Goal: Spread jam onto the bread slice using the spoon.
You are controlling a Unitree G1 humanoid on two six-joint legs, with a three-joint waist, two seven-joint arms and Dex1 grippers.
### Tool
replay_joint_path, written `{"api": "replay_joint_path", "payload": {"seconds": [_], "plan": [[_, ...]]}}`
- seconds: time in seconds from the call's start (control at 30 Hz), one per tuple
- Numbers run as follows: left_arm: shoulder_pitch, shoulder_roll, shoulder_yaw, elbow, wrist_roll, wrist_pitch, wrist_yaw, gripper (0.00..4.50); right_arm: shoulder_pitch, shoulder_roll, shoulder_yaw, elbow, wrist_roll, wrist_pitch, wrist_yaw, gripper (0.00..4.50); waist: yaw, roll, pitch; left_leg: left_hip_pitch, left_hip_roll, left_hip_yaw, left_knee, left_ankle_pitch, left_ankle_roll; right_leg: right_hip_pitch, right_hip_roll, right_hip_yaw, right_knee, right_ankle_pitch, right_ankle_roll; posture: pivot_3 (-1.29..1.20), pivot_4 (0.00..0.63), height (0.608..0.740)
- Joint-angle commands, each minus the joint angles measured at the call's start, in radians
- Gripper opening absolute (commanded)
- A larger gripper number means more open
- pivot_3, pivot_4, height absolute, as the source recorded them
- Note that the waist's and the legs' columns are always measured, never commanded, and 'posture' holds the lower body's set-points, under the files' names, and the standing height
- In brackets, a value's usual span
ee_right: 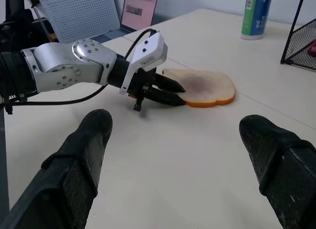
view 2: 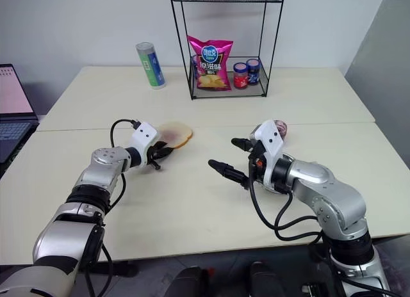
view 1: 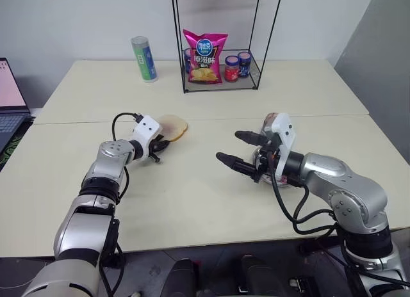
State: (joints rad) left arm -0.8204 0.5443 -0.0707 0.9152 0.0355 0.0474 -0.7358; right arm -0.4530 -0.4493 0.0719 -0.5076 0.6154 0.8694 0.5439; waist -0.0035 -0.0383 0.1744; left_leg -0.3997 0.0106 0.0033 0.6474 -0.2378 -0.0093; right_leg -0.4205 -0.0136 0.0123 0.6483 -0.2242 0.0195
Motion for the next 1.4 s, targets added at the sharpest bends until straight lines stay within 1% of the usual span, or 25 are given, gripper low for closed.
{"api": "replay_joint_path", "payload": {"seconds": [0.03,0.13,0.2,0.27,0.33,0.4,0.47,0.53,0.6,0.7,0.87,0.93,1.07,1.13,1.17,1.23,1.3,1.37,1.4], "plan": [[-0.002,0.0,0.006,0.008,0.0,0.026,-0.015,0.52,-0.013,-0.017,-0.033,-0.036,0.018,-0.004,0.005,4.5,0.0,0.0,0.0,0.0,0.0,0.0,0.0,0.0,0.0,0.0,0.0,0.0,0.0,0.0,0.0,0.0,0.15,0.74],[-0.006,0.002,0.014,0.004,-0.004,0.033,-0.015,0.04,-0.016,-0.022,-0.033,-0.028,0.016,-0.008,0.01,4.5,0.0,0.0,0.0,0.0,0.0,0.0,0.0,0.0,0.0,0.0,0.0,0.0,0.0,0.0,0.0,0.0,0.15,0.74],[-0.002,0.004,0.019,-0.056,-0.03,0.039,-0.074,0.0,-0.018,-0.033,-0.037,-0.018,0.016,-0.014,0.025,4.5,0.0,0.0,0.0,0.0,0.0,0.0,0.0,0.0,0.0,0.0,0.0,0.0,0.0,0.0,0.0,0.0,0.15,0.74],[0.022,0.001,0.02,-0.225,-0.103,0.084,-0.193,0.0,-0.021,-0.06,-0.051,-0.013,0.021,-0.016,0.052,4.5,0.0,0.0,0.0,0.0,0.0,0.0,0.0,0.0,0.0,0.0,0.0,0.0,0.0,0.0,0.0,0.0,0.15,0.74],[0.05,0.004,0.016,-0.353,-0.143,0.138,-0.256,0.0,-0.02,-0.082,-0.063,-0.016,0.032,-0.01,0.069,4.5,0.002,0.0,0.0,-0.002,0.0,0.0,0.0,0.0,0.0,-0.001,0.0,0.0,-0.001,0.001,-0.002,0.0,0.15,0.74],[0.11,0.028,-0.011,-0.501,-0.161,0.186,-0.318,0.0,-0.006,-0.119,-0.095,-0.042,0.07,0.016,0.096,4.5,0.001,0.0,0.0,-0.003,-0.001,0.0,0.0,0.0,0.0,-0.001,0.0,0.001,-0.002,0.003,-0.004,0.0,0.15,0.74],[0.19,0.074,-0.053,-0.665,-0.167,0.235,-0.388,0.0,0.016,-0.169,-0.133,-0.079,0.13,0.054,0.125,4.5,0.0,0.0,0.0,-0.002,-0.001,0.0,-0.001,0.0,0.0,-0.001,-0.001,0.002,-0.002,0.002,-0.004,0.0,0.15,0.74],[0.254,0.118,-0.086,-0.78,-0.168,0.266,-0.434,0.0,0.035,-0.207,-0.154,-0.107,0.175,0.08,0.143,4.5,-0.004,0.0,0.0,-0.002,-0.001,0.0,-0.001,0.0,0.0,-0.001,-0.001,0.003,-0.002,0.002,-0.004,0.0,0.15,0.74],[0.316,0.163,-0.122,-0.864,-0.149,0.25,-0.471,0.0,0.054,-0.237,-0.166,-0.131,0.209,0.1,0.151,4.5,-0.011,0.0,0.0,-0.001,0.001,-0.001,-0.002,0.0,0.0,-0.001,-0.001,0.003,-0.001,0.001,-0.005,0.0,0.15,0.74],[0.34,0.173,-0.154,-0.866,-0.105,0.208,-0.451,0.0,0.07,-0.248,-0.168,-0.142,0.235,0.11,0.141,4.5,-0.011,0.0,0.0,0.0,0.002,-0.003,-0.002,0.0,0.0,-0.001,0.001,0.002,0.001,-0.002,-0.003,0.0,0.15,0.74],[0.299,0.095,-0.193,-0.809,-0.057,0.177,-0.378,0.0,0.067,-0.212,-0.139,-0.135,0.233,0.103,0.088,4.5,-0.002,0.0,0.0,0.0,0.002,-0.003,0.0,0.0,0.001,0.0,0.003,0.003,0.001,-0.001,-0.002,0.0,0.15,0.74],[0.284,0.074,-0.202,-0.785,-0.036,0.157,-0.353,0.0,0.069,-0.207,-0.14,-0.132,0.236,0.105,0.076,4.5,0.001,0.0,0.0,-0.001,0.001,-0.002,0.0,0.0,0.001,0.0,0.005,0.003,-0.001,-0.001,-0.001,0.0,0.15,0.74],[0.273,0.046,-0.208,-0.754,-0.017,0.138,-0.326,0.0,0.093,-0.217,-0.152,-0.122,0.225,0.094,0.061,4.5,0.001,0.0,0.0,-0.002,-0.001,0.0,0.0,0.0,0.001,0.0,0.005,0.003,-0.003,-0.001,0.001,0.0,0.15,0.74],[0.28,0.048,-0.217,-0.753,-0.005,0.12,-0.326,0.54,0.111,-0.224,-0.16,-0.118,0.219,0.086,0.059,4.5,0.001,0.0,0.0,-0.002,-0.001,0.0,0.0,0.0,0.001,0.0,0.004,0.004,-0.002,-0.001,0.001,0.0,0.15,0.74],[0.284,0.051,-0.218,-0.751,0.003,0.114,-0.323,0.65,0.121,-0.228,-0.167,-0.117,0.22,0.085,0.058,4.5,0.002,0.0,0.0,-0.002,-0.001,-0.001,0.0,0.0,0.001,0.0,0.004,0.004,-0.002,-0.001,0.001,0.0,0.15,0.74],[0.293,0.058,-0.205,-0.756,-0.005,0.116,-0.329,1.15,0.155,-0.234,-0.193,-0.117,0.222,0.082,0.05,4.5,0.002,0.0,0.0,-0.001,0.0,-0.001,0.001,0.0,0.001,0.0,0.004,0.004,-0.001,-0.001,0.001,0.0,0.15,0.74],[0.301,0.068,-0.188,-0.778,-0.024,0.136,-0.344,1.62,0.192,-0.236,-0.231,-0.119,0.236,0.086,0.039,4.5,0.002,0.0,0.0,-0.001,0.0,-0.002,0.001,0.0,0.001,0.001,0.004,0.004,-0.001,-0.001,0.001,0.0,0.15,0.74],[0.31,0.087,-0.178,-0.802,-0.037,0.151,-0.362,1.99,0.236,-0.246,-0.275,-0.122,0.247,0.087,0.037,4.5,0.002,0.0,0.0,-0.001,0.0,-0.001,0.001,0.0,0.001,0.0,0.004,0.004,-0.001,-0.001,0.001,0.0,0.15,0.74],[0.313,0.104,-0.17,-0.815,-0.047,0.16,-0.375,2.26,0.264,-0.248,-0.316,-0.118,0.254,0.09,0.025,4.5,0.002,0.0,0.0,-0.001,0.0,-0.001,0.001,0.0,0.001,0.0,0.004,0.004,-0.001,-0.001,0.001,0.0,0.15,0.74]]}}
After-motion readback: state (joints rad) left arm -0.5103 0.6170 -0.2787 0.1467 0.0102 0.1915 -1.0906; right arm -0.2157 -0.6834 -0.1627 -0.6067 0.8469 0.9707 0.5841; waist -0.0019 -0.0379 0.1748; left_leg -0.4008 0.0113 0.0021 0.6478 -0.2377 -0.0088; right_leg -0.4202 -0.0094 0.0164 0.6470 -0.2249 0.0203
